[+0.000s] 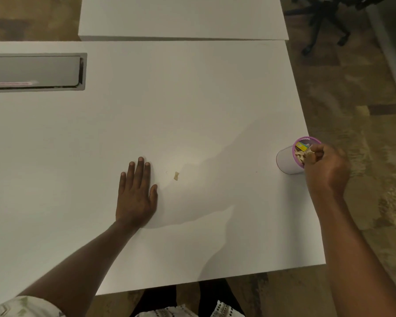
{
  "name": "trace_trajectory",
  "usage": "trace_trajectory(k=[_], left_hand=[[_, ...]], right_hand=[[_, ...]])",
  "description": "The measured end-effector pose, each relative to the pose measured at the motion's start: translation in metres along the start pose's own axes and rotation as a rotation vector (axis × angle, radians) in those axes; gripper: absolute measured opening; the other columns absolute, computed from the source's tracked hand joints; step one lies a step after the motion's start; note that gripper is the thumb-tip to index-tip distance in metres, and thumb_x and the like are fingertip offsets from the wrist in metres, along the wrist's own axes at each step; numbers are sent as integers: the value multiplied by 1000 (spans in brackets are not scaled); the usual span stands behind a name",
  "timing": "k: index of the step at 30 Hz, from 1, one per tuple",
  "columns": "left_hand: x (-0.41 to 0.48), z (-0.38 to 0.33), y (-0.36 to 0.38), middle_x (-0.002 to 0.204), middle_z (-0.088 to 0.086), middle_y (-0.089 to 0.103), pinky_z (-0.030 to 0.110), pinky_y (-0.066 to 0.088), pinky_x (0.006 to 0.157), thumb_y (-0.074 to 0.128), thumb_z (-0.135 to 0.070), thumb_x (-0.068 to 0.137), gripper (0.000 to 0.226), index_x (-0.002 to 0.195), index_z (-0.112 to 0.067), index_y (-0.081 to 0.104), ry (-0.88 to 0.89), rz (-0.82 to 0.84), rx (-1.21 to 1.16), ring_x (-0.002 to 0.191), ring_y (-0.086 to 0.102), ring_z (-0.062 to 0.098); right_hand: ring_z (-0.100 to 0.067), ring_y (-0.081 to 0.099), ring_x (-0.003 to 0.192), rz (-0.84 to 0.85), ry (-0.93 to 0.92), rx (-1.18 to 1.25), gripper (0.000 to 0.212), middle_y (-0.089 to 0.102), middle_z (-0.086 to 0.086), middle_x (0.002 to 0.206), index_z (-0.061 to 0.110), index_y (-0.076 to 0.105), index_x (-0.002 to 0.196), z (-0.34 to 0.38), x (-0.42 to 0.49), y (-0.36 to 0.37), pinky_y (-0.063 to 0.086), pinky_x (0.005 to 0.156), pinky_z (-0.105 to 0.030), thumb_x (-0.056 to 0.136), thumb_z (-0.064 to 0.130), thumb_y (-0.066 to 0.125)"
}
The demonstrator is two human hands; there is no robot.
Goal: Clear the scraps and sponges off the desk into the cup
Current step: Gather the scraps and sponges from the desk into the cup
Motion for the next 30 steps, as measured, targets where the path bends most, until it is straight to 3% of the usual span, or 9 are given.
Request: trace_trajectory(k=[4, 7, 9, 11, 15, 18, 23, 27, 30], left_hand=[[0, 0, -1, 170, 2, 1, 49, 10, 126, 25, -38, 103, 66, 162, -14, 9, 0, -1, -7, 157, -2, 23], [-1, 0, -1, 170, 3, 2, 49, 10, 126, 27, -37, 103, 66, 161, -13, 10, 3, -6, -3, 157, -1, 24], [-1, 0, -2, 170, 3, 1, 49, 10, 126, 28, -37, 103, 66, 162, -14, 10, 0, -3, -6, 157, -2, 23], [-1, 0, -2, 170, 2, 1, 49, 10, 126, 27, -38, 103, 66, 162, -14, 9, -1, 5, -13, 157, -2, 23], [-1, 0, -3, 170, 1, -2, 50, 11, 126, 26, -38, 103, 65, 162, -15, 7, -4, 21, -16, 157, -5, 22], [-1, -1, -4, 170, 2, -3, 50, 12, 126, 26, -38, 104, 65, 162, -16, 5, 0, 23, -20, 157, -5, 22], [-1, 0, -5, 170, 2, -3, 50, 11, 127, 31, -37, 105, 66, 162, -16, 4, 14, 13, -31, 157, -5, 23], [-1, 1, -5, 170, 2, -3, 49, 10, 127, 31, -38, 105, 66, 162, -16, 4, 16, 10, -29, 157, -6, 23], [-1, 1, -6, 170, 3, 0, 50, 11, 127, 34, -37, 105, 66, 162, -15, 7, 21, -4, -41, 157, -4, 23]], right_hand=[[-38, 59, 93, -31, -68, -25, 17, 62, -21, 103, 7, 70, 100, 9, -6, -3, 40, 74, -29, 86, 10, 60], [-35, 59, 99, -76, -223, 24, 20, 64, -18, 106, 6, 69, 106, 31, -20, -3, 41, 84, -26, 89, 11, 61], [-29, 60, 104, -11, -368, 102, 21, 67, -12, 110, 7, 69, 110, 52, -39, 5, 38, 94, -20, 92, 15, 61], [-27, 61, 106, 134, -471, 186, 24, 68, -8, 112, 9, 68, 112, 73, -67, 22, 43, 99, -31, 93, 20, 59], [-24, 60, 106, 414, -563, 147, 32, 65, 0, 114, 16, 69, 115, 101, -137, 64, 51, 87, -35, 89, 31, 57], [-22, 58, 102, 539, -535, 102, 31, 63, 2, 111, 17, 69, 116, 114, -165, 91, 56, 74, -37, 89, 29, 62], [-28, 57, 94, 551, -465, 93, 34, 61, -5, 104, 11, 66, 117, 143, -176, 120, 54, 71, -37, 84, 19, 73], [-28, 56, 92, 535, -548, 55, 35, 61, -7, 103, 10, 65, 116, 161, -172, 130, 52, 67, -37, 83, 17, 75], [-27, 55, 81, 535, -649, 17, 19, 59, -6, 93, 10, 65, 100, 169, -169, 134, 48, 58, -34, 83, 9, 72]])
Point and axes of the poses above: each hand's wrist, its own x-axis towards the middle knuckle, its own y-axis out of the palm, z = x × y, the point moved 1 cm from there along x, towards the middle knuckle
